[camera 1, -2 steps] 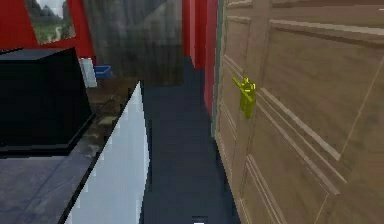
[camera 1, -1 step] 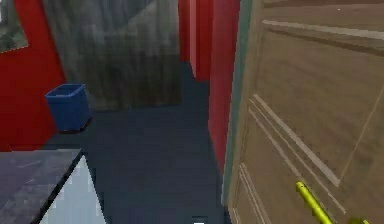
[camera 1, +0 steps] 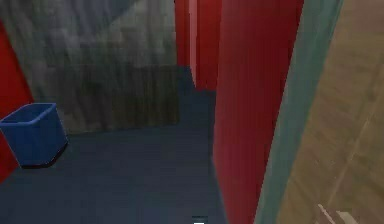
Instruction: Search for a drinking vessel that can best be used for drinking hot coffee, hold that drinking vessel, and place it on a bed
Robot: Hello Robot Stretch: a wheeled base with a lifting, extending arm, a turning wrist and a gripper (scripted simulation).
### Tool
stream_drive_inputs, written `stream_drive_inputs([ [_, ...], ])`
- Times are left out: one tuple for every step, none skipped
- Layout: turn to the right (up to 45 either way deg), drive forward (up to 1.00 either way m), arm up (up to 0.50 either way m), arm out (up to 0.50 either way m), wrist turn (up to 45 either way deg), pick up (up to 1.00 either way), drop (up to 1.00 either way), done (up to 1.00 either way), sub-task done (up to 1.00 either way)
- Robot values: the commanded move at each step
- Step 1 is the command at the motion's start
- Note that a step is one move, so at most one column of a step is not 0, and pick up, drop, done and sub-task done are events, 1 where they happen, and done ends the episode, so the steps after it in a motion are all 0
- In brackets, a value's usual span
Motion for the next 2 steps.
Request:
stream_drive_inputs([
  [0.0,1.00,0.00,0.00,0.0,0.00,0.00,0.00,0.00],
  [0.0,0.95,0.00,0.00,0.0,0.00,0.00,0.00,0.00],
])
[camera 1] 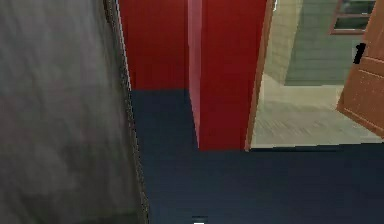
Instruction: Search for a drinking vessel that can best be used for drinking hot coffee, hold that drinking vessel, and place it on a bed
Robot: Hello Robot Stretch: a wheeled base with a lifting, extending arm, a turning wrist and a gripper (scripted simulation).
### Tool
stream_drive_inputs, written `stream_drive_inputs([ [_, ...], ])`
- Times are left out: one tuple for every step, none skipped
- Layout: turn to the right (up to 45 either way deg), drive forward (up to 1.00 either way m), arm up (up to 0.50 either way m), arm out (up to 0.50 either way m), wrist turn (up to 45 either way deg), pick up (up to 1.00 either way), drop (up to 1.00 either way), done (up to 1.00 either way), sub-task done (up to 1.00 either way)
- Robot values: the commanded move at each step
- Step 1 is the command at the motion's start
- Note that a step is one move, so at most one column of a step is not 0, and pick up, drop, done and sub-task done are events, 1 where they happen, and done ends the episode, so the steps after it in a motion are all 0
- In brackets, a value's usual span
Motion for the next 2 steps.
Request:
stream_drive_inputs([
  [36.0,0.00,0.00,0.00,0.0,0.00,0.00,0.00,0.00],
  [0.0,1.00,0.00,0.00,0.0,0.00,0.00,0.00,0.00],
])
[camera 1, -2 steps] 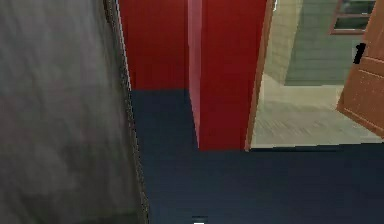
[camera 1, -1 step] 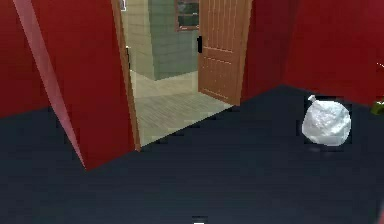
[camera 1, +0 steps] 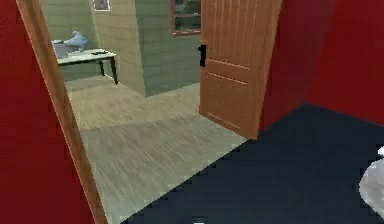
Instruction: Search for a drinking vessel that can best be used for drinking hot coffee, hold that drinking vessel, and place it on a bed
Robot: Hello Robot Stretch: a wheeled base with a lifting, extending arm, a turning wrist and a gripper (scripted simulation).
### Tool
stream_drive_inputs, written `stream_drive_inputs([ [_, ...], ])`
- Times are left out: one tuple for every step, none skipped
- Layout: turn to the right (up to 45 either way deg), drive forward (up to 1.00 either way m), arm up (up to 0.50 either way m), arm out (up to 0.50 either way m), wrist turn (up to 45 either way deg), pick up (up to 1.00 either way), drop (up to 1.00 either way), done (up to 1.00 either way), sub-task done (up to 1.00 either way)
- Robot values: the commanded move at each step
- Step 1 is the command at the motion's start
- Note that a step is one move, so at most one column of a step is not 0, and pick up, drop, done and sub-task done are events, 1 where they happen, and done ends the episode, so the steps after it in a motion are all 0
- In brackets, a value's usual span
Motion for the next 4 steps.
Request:
stream_drive_inputs([
  [0.0,0.35,0.00,0.00,0.0,0.00,0.00,0.00,0.00],
  [-15.0,0.00,0.00,0.00,0.0,0.00,0.00,0.00,0.00],
  [0.0,1.00,0.00,0.00,0.0,0.00,0.00,0.00,0.00],
  [-3.0,0.00,0.00,0.00,0.0,0.00,0.00,0.00,0.00],
])
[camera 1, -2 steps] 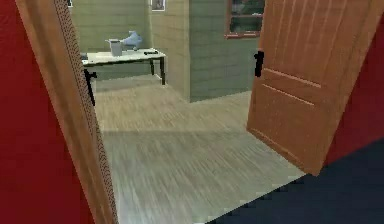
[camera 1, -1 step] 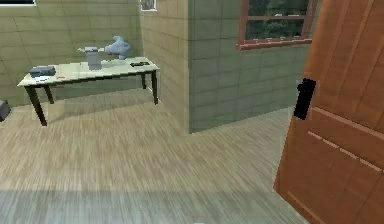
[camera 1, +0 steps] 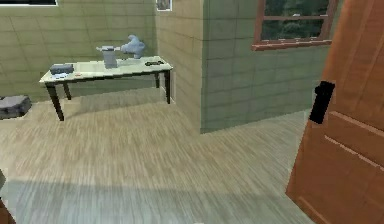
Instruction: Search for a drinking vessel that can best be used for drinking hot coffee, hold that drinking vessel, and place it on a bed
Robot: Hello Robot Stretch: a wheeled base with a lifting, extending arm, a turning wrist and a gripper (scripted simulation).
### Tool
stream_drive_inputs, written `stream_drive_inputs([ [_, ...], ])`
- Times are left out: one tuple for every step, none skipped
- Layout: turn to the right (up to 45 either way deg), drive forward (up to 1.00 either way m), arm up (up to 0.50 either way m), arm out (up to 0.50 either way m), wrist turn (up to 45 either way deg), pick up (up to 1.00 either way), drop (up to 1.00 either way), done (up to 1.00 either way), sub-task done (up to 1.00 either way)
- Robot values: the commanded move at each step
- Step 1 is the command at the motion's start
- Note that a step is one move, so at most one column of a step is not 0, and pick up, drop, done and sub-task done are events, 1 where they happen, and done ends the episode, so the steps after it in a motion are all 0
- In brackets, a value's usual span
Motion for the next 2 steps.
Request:
stream_drive_inputs([
  [0.0,0.45,0.00,0.00,0.0,0.00,0.00,0.00,0.00],
  [-21.0,0.00,0.00,0.00,0.0,0.00,0.00,0.00,0.00],
])
